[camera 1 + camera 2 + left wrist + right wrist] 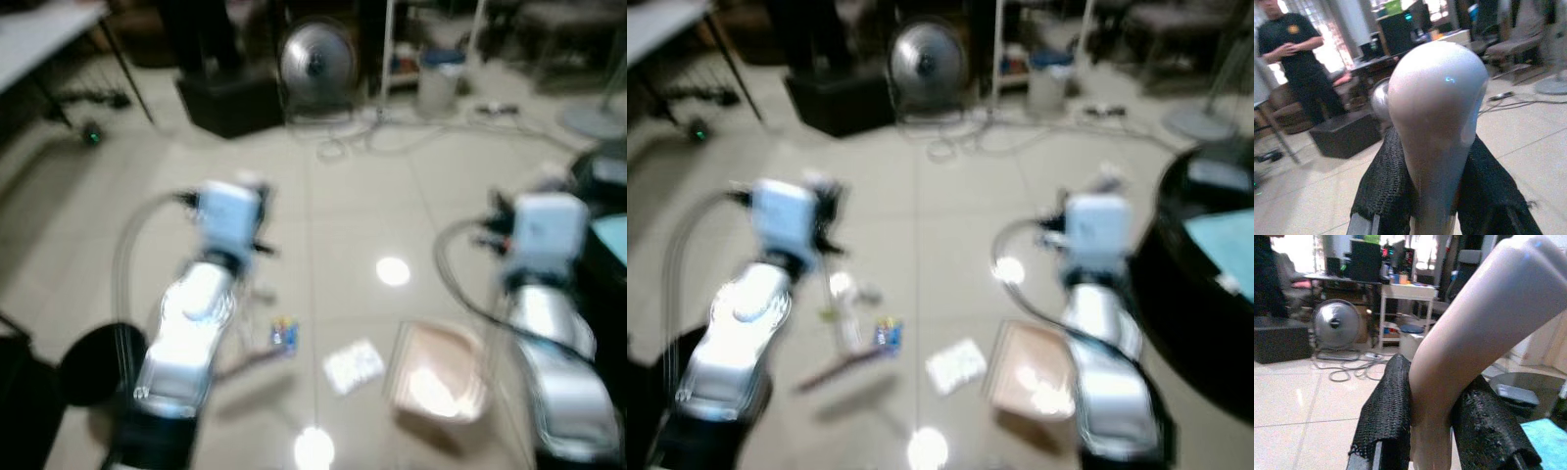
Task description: Sweep floor
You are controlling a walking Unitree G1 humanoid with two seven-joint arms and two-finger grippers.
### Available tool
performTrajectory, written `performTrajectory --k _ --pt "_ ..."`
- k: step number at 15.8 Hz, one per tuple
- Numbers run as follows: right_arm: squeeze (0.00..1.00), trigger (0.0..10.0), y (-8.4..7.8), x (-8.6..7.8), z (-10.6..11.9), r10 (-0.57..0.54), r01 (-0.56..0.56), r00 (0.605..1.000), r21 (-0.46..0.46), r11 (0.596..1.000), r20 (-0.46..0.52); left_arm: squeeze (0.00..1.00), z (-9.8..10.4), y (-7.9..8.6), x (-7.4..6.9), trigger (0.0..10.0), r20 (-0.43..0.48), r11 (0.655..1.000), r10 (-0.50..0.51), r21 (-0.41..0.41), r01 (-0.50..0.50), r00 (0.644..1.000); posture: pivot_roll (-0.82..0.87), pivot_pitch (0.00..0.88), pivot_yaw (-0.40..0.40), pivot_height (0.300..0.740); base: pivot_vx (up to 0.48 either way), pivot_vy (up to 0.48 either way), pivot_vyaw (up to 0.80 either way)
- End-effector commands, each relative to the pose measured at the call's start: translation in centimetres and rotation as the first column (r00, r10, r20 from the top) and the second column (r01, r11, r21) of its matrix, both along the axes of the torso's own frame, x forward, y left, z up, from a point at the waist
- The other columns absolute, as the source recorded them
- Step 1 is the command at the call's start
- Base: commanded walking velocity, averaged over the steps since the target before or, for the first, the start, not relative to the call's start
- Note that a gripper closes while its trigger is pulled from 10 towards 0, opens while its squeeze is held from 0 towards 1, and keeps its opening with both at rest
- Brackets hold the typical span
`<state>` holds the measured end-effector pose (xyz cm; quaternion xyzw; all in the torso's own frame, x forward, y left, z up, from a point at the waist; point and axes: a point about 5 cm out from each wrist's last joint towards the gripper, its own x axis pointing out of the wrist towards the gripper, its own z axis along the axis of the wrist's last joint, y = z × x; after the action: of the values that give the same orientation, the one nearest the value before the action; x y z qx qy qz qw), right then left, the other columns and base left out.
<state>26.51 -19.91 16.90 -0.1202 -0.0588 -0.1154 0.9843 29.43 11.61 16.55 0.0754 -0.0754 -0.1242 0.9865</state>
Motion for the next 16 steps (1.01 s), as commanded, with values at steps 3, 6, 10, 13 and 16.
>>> performTrajectory --k 3,6,10,13,16 --pt "0.00 10.0 0.8 0.0 1.1 0.024 -0.025 0.998 0.013 1.000 0.057 0.00 1.1 0.8 0.2 10.0 0.049 1.000 0.013 0.013 -0.014 0.999 -0.02 0.041 0.090 0.740 0.371 0.000 0.00" --pt "0.00 10.0 0.8 0.0 0.8 0.026 -0.029 0.998 0.046 0.999 0.050 0.00 1.1 0.7 0.3 10.0 0.048 1.000 0.007 0.013 -0.007 0.999 -0.02 0.044 0.090 0.740 0.371 0.000 -0.27" --pt "0.00 10.0 1.0 0.0 0.8 0.037 -0.039 0.998 0.037 0.999 0.050 0.00 1.1 0.8 0.2 10.0 0.047 1.000 0.009 0.014 -0.010 0.999 -0.02 0.048 0.091 0.740 0.372 0.000 -0.20" --pt "0.00 10.0 1.2 0.3 0.5 0.045 -0.046 0.998 0.044 0.998 0.034 0.00 0.9 0.9 0.2 10.0 0.040 1.000 0.005 -0.003 -0.005 0.999 -0.01 0.060 0.090 0.740 0.247 0.000 0.00" --pt "0.00 10.0 1.0 0.5 -0.2 0.048 -0.049 0.999 0.096 0.994 0.008 0.00 -0.1 1.0 0.1 10.0 -0.004 1.000 0.022 0.014 -0.022 1.000 0.00 0.093 0.093 0.740 0.000 0.000 0.00"
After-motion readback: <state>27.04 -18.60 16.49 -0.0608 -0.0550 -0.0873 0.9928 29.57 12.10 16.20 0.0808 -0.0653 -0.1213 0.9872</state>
